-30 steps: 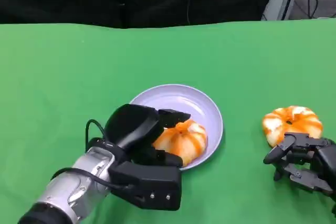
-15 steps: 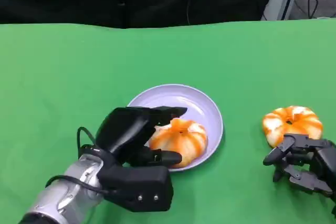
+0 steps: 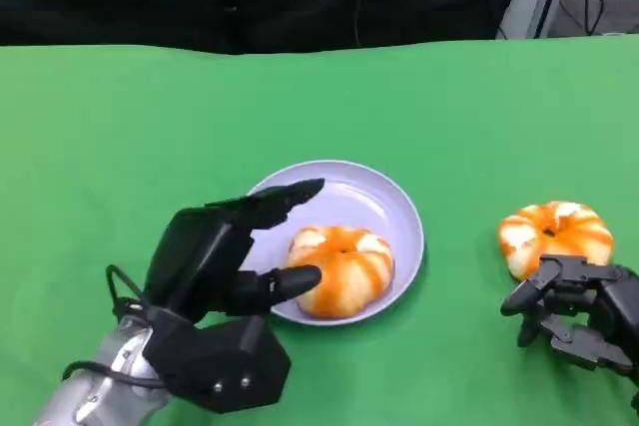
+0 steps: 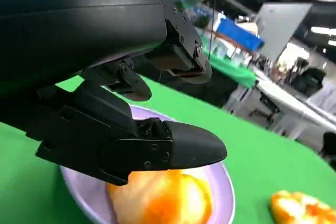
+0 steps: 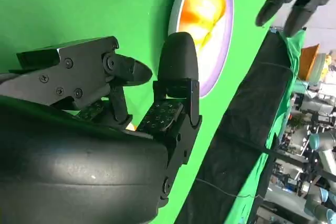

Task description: Grasp the bread from the table and place it into the plate.

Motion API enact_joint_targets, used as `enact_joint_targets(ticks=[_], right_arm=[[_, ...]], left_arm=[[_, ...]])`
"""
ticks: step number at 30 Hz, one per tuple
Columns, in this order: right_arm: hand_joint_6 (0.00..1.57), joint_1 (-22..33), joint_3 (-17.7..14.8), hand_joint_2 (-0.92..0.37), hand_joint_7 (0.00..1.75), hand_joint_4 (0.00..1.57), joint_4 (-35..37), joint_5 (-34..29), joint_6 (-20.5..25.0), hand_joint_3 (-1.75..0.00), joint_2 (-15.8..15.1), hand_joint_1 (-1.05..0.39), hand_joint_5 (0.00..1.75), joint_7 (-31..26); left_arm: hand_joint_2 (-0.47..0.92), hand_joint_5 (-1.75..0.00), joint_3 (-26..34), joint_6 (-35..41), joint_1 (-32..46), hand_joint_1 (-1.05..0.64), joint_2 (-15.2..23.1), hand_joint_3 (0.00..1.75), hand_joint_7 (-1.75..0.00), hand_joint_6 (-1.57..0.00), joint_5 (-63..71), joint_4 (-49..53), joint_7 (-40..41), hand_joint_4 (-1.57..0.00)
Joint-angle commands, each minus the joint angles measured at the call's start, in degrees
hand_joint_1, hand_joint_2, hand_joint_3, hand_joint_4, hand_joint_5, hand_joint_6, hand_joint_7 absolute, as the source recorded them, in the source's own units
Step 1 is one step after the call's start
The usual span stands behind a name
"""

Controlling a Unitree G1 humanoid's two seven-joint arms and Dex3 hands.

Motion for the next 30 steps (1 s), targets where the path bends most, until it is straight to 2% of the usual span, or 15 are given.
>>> enact_joint_targets(ticks=[1,8,15,30], right_arm=[[0.96,0.42,-0.71,-0.86,0.90,0.89,-0.11,0.88,-0.19,-0.57,-0.71,0.06,1.36,0.30],[0.96,0.59,-0.59,-0.87,0.91,0.88,-0.27,0.60,-0.02,-0.56,-0.68,0.06,1.37,-0.09],[0.95,0.40,-0.70,-0.86,0.92,0.87,0.04,0.83,-0.10,-0.55,-0.75,0.06,1.38,0.41],[0.95,0.37,-0.37,-0.86,0.94,0.89,0.10,-0.27,-0.59,-0.56,-0.96,0.06,1.36,-1.07]], left_arm=[[0.92,-0.02,2.15,-1.91,1.87,-0.83,0.92,0.49,-0.02,-0.64,-1.73,-0.37,0.69,-0.77],[0.92,-0.03,5.34,-3.32,5.55,-0.82,0.86,0.48,-0.02,-0.66,-3.34,-3.53,0.80,-0.80],[0.92,-0.03,10.88,-8.65,8.67,-0.78,-0.09,0.42,-0.03,-0.72,-9.11,-3.67,2.07,-0.88],[0.92,-0.02,13.28,-10.28,9.05,-0.75,-0.17,0.41,-0.02,-0.75,-9.95,-3.67,0.96,-0.89]])
